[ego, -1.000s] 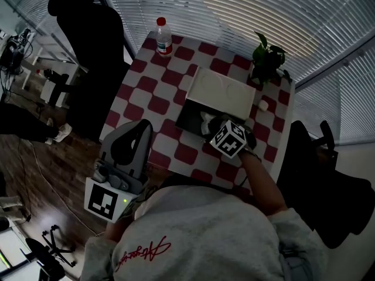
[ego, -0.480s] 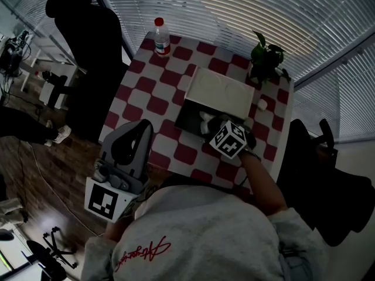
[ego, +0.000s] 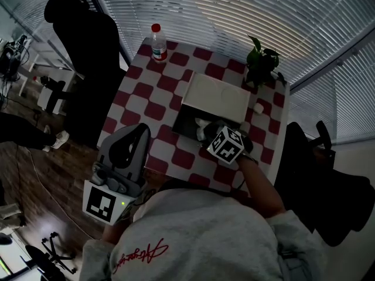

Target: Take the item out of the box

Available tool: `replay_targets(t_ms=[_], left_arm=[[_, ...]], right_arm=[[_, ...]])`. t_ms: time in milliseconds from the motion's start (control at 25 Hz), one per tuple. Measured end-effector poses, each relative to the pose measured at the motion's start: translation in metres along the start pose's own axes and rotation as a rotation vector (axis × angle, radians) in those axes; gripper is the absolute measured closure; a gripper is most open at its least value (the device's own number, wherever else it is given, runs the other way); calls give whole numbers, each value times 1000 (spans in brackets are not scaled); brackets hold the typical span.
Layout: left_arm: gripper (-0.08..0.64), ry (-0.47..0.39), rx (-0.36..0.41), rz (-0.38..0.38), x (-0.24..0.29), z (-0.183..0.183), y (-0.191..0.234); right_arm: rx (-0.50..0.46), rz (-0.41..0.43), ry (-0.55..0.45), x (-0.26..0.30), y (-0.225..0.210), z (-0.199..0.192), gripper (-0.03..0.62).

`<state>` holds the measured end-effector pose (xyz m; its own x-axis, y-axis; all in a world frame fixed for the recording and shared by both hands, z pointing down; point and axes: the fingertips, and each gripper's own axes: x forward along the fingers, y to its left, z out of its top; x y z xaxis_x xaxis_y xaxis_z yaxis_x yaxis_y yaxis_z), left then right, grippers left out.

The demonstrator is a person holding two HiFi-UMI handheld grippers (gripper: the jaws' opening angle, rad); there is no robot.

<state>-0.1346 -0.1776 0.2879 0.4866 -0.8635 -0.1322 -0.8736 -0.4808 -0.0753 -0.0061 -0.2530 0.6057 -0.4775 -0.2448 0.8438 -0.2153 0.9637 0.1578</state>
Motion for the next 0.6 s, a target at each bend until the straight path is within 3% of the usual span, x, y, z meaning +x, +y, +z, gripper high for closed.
replay_targets(t_ms=[600], left_arm=[[543,-8,-9,-9,3,2,-1]], right_arm=[[64,-8,-82,-13,-6,12,582]])
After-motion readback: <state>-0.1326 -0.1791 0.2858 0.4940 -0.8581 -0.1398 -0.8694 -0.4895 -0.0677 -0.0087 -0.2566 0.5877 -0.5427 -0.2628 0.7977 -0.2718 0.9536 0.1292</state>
